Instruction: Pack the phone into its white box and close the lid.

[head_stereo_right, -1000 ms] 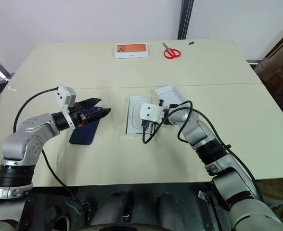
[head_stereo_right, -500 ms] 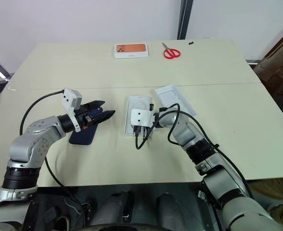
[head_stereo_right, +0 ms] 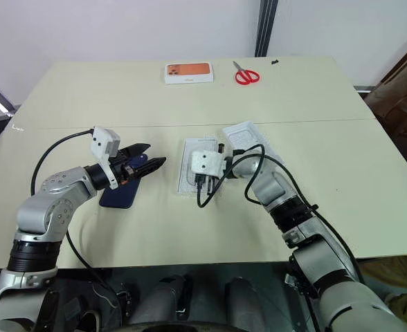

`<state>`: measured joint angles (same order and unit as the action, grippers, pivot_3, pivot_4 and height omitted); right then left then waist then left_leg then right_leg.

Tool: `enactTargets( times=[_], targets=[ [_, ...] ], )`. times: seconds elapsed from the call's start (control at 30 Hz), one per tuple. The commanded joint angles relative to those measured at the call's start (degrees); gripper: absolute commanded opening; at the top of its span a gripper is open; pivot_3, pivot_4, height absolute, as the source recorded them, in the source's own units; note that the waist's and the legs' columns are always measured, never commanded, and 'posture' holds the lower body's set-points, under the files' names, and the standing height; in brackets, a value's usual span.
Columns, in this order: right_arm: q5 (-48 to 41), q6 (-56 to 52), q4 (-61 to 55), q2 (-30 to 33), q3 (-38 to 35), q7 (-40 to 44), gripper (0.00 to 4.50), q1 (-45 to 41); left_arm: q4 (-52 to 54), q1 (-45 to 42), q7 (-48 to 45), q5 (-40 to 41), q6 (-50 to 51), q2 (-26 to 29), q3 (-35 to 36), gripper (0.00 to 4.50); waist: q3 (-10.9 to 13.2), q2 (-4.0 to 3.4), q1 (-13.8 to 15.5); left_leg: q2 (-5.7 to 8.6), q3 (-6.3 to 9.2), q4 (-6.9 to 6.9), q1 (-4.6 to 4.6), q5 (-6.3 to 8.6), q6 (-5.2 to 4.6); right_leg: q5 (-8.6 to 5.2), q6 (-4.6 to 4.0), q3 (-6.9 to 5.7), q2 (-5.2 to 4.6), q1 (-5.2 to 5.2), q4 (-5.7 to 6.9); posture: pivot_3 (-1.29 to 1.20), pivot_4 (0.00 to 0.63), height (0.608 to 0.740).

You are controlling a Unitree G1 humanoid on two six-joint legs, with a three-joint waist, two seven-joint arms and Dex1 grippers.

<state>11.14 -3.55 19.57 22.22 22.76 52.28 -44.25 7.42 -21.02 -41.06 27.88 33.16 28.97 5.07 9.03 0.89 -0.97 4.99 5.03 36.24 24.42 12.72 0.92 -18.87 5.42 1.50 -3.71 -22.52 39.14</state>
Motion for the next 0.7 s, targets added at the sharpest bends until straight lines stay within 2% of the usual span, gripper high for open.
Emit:
enactTargets(
  times=[0.03, 0.43, 0.7],
  targets=[
    [0.3, 1.86, 1.65, 0.99, -2.04, -1.59, 0.02, -2.49, 0.8, -0.74, -0.16, -0.23, -1.48, 0.16, 0.36, 3.89, 0.0, 0.0, 0.01, 0.0, 0.0, 0.0, 0.0, 0.0, 0.0, 0.0, 0.0, 0.0, 0.0, 0.0, 0.0, 0.0, 0.15, 0.734],
    [9.16, 9.44, 6.72, 2.52, 3.83, -3.92, 0.02, -0.87, 0.37, -0.59, -0.21, -0.97, -1.9, 0.3, 0.16, 3.89, 0.0, 0.0, -0.07, 0.0, -0.01, 0.0, 0.0, -0.01, 0.02, 0.0, 0.0, 0.01, 0.01, -0.01, 0.02, 0.0, 0.15, 0.734],
    [5.48, 8.2, 3.53, 1.36, 0.25, -3.02, 0.02, -1.78, 0.2, -0.54, -0.05, -1.37, -2.06, 0.07, 0.16, 3.89, 0.0, 0.0, 0.02, 0.0, 0.0, 0.01, 0.0, -0.02, 0.02, 0.0, 0.0, 0.0, 0.0, 0.0, 0.02, 0.0, 0.15, 0.734]
  ],
)
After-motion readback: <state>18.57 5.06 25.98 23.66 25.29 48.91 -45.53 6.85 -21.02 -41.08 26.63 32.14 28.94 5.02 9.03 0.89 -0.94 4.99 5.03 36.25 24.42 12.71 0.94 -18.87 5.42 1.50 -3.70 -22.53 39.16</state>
